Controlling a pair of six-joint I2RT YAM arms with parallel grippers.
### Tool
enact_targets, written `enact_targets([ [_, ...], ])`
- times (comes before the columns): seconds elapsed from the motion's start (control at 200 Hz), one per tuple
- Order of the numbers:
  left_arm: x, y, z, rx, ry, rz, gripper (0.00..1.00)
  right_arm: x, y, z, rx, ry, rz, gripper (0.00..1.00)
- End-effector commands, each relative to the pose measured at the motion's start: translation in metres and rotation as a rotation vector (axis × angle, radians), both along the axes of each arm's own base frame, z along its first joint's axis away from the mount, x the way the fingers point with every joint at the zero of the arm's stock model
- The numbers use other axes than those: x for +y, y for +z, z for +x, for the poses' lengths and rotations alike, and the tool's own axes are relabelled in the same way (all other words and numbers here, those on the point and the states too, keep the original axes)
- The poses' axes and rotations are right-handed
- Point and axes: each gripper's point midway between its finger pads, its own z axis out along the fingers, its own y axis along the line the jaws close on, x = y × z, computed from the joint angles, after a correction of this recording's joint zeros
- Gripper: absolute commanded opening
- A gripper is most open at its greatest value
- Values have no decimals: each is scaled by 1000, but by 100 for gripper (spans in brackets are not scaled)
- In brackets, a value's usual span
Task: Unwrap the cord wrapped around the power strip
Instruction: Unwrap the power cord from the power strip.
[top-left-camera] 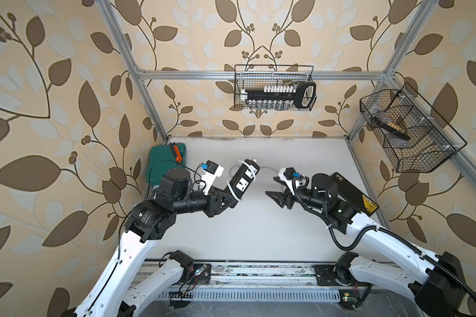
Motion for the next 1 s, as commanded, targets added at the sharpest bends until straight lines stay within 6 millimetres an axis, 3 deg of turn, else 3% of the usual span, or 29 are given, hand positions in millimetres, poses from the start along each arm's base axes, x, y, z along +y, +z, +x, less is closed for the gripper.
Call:
enact_targets([
  [0.0, -8, 31, -15, -102, -114, -80, 0, 18, 11, -14, -223, 163, -87, 69],
  [0.19, -9, 27, -28, -85, -168, -90, 0, 33, 18, 2, -333, 160, -109, 67],
  [0.555, -6, 19, -41, -63, -199, -80, 0, 51, 25, 25, -351, 136, -32, 56],
  [0.745, -4, 16, -49, -56, -213, -75, 0, 67, 23, 44, -324, 117, 49, 38],
  [0.89, 1, 14, -55, -52, -206, -53, 0, 74, 18, 45, -293, 144, 68, 16],
  [0.995, 2, 5, -57, -24, -205, -40, 0, 72, 28, 45, -298, 140, 81, 7],
])
